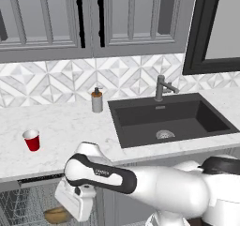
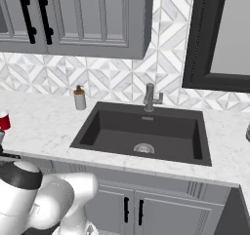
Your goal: Pick up the cup and bowl from the counter, place them in the dishwasher, and close the dishwasher door.
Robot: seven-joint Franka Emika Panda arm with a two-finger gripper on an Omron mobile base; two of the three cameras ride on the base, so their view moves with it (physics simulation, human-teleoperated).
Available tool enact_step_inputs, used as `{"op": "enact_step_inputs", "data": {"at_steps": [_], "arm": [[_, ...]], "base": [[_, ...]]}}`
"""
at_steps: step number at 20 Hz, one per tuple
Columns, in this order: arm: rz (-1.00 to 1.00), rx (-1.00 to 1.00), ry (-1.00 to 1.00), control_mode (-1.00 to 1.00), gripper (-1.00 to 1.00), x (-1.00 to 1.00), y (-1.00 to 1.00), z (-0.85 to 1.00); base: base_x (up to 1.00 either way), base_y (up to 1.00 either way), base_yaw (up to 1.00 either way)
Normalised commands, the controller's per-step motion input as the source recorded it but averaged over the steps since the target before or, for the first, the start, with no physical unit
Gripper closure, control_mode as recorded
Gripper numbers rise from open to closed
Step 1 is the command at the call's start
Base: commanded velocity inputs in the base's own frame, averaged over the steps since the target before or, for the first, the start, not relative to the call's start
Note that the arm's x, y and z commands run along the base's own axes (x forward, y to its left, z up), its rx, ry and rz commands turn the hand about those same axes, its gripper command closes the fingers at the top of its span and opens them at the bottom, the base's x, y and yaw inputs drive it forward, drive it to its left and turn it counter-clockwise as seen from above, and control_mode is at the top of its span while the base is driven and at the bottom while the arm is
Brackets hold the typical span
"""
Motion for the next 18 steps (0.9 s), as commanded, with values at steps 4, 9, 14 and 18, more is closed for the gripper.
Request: {"op": "enact_step_inputs", "data": {"at_steps": [4,9,14,18], "arm": [[-0.03,-0.43,0.00,-1.00,1.00,-0.19,0.08,-0.09],[0.00,-0.40,-0.05,-1.00,1.00,-0.02,0.00,-0.35],[0.00,-0.30,-0.28,-1.00,1.00,0.00,0.05,-0.30],[0.00,0.00,-0.17,-1.00,1.00,0.00,-0.06,-0.22]], "base": [[0.00,0.00,0.00],[0.00,0.00,0.00],[0.00,0.00,0.00],[0.00,0.00,0.00]]}}
